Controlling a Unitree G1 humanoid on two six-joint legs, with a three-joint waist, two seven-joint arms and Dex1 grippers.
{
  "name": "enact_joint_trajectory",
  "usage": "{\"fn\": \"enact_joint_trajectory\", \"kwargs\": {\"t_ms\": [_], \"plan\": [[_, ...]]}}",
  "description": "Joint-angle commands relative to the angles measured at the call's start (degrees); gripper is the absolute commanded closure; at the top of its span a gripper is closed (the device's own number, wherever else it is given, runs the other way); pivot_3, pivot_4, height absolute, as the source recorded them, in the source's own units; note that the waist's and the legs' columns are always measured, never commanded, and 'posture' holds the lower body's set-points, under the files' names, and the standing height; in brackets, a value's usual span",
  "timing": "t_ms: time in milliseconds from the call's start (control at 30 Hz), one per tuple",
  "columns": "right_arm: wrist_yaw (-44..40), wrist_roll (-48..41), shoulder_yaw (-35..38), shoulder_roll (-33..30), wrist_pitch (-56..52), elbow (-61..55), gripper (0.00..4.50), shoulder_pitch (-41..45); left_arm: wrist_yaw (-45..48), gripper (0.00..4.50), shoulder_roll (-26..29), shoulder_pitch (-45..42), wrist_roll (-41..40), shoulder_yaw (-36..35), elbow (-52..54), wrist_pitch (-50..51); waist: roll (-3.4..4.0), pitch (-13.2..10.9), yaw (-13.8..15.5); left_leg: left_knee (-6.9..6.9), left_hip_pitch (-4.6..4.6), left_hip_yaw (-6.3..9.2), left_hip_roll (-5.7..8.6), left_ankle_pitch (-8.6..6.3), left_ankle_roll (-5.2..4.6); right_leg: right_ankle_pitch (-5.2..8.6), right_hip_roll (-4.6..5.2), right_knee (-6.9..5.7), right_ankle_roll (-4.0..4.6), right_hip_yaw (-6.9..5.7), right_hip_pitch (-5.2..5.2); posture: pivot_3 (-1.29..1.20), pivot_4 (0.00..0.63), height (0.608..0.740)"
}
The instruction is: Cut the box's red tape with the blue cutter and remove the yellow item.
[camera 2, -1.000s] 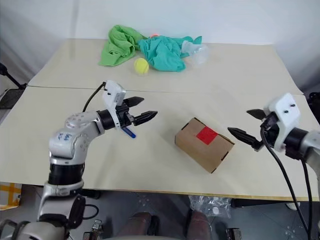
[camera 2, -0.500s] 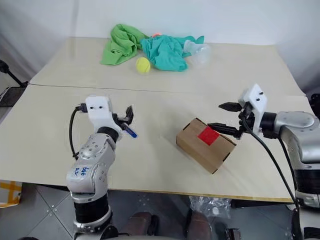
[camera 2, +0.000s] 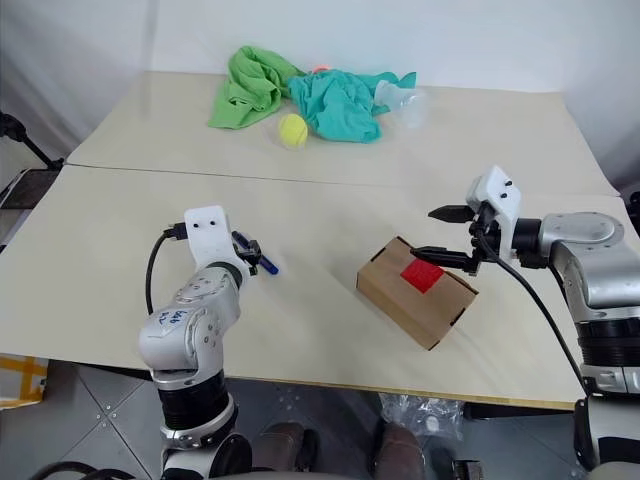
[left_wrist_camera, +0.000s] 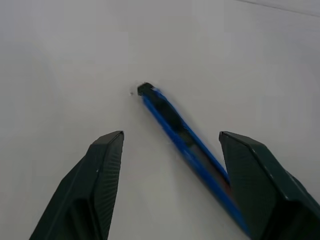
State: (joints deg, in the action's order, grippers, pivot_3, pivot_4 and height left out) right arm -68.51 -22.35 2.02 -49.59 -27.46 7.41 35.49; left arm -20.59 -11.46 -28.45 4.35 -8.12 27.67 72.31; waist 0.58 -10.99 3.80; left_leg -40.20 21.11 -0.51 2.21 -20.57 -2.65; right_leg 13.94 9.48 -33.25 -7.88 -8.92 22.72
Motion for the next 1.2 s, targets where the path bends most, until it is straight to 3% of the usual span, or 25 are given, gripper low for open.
{"fn": "enact_joint_trajectory", "kwargs": {"t_ms": [33,567,767,1200], "plan": [[-0.6,0.0,0.6,-0.5,0.7,-0.6,0.0,0.7,-1.7,1.28,-8.6,-1.3,-1.5,-0.5,-0.2,-1.3,0.0,0.0,0.1,0.0,-0.01,0.0,0.0,0.0,0.0,0.0,0.0,0.0,0.0,0.0,0.0,0.0,0.15,0.74],[-0.4,0.0,1.7,-1.1,-0.1,-2.4,0.0,-1.3,-5.6,1.28,-8.7,-3.3,-6.3,-0.6,-3.5,1.0,0.02,0.0,0.4,-0.02,-0.05,-0.04,0.01,-0.01,0.02,0.0,0.01,-0.04,0.0,0.05,-0.01,0.0,0.15,0.74],[0.1,-0.1,1.8,-0.8,-0.1,-2.9,0.0,-2.4,-6.9,1.28,-8.0,-3.0,-6.5,1.1,0.0,-0.3,0.02,0.0,0.5,-0.02,-0.03,-0.03,0.01,-0.01,0.03,0.0,0.01,-0.03,0.0,0.04,0.0,0.0,0.15,0.74],[0.7,-0.3,1.4,-0.4,-0.3,-3.1,0.0,-2.3,-8.1,1.28,-9.3,-4.4,-10.2,0.4,-5.6,-4.3,0.02,0.0,0.4,-0.02,-0.03,-0.04,0.01,-0.02,0.04,0.0,0.0,-0.04,0.0,0.04,0.01,0.0,0.15,0.74]]}}
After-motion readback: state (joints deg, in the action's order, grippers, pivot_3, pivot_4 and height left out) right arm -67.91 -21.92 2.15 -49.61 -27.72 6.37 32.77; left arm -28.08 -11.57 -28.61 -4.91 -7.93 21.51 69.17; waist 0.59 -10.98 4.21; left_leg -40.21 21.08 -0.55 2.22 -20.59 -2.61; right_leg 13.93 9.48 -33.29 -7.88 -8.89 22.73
